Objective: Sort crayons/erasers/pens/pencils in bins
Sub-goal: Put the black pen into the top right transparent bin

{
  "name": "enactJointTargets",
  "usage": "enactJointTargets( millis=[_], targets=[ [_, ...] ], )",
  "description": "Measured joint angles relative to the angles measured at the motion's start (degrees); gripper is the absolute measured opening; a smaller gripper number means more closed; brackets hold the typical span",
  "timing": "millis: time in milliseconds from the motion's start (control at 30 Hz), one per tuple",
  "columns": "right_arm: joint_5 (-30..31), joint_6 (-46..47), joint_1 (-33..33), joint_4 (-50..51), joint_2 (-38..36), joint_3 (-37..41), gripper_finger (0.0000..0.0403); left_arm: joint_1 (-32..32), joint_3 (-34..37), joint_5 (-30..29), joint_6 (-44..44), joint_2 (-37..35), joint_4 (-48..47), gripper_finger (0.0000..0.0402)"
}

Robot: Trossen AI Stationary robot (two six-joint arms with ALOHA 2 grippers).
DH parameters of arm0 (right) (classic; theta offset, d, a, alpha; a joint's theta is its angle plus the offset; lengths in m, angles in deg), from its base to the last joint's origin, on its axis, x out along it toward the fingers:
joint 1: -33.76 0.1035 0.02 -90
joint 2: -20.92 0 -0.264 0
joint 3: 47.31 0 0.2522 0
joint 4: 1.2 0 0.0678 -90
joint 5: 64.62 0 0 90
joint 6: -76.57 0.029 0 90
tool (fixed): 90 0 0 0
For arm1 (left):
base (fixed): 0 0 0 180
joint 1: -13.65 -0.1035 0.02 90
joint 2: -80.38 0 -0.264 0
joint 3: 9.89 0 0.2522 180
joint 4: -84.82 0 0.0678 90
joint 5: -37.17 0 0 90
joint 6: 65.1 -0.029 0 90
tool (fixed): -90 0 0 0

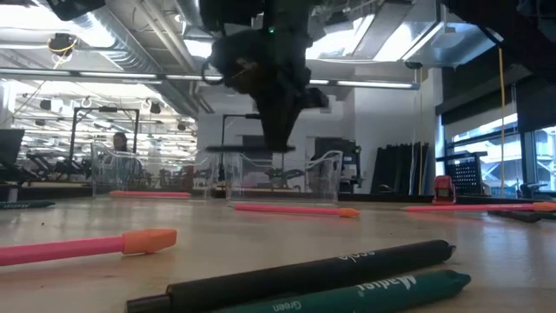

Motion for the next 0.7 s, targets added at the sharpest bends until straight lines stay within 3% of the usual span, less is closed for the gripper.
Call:
enactJointTargets(
  millis=[167, 300, 533, 700],
  targets=[
    [4.89, -6.95, -3.77, 9.17, -0.17, -8.01, 0.0059, 0.02, 0.0, -0.5, 0.29, -2.03, -0.02, 0.008],
    [6.04, -13.75, -7.64, 10.47, -2.52, -6.86, 0.0059, 0.02, -0.02, -3.68, 0.29, -3.61, -0.1, 0.008],
    [9.21, -26.42, -16.0, 11.44, -2.54, -7.89, 0.0059, -0.06, -0.07, -14.73, 0.27, -4.19, -0.07, 0.008],
    [12.32, -33.5, -22.13, 8.52, -2.54, -8.0, 0.0059, -1.47, -0.07, -15.47, 0.39, -4.19, -0.02, 0.008]
  ],
)
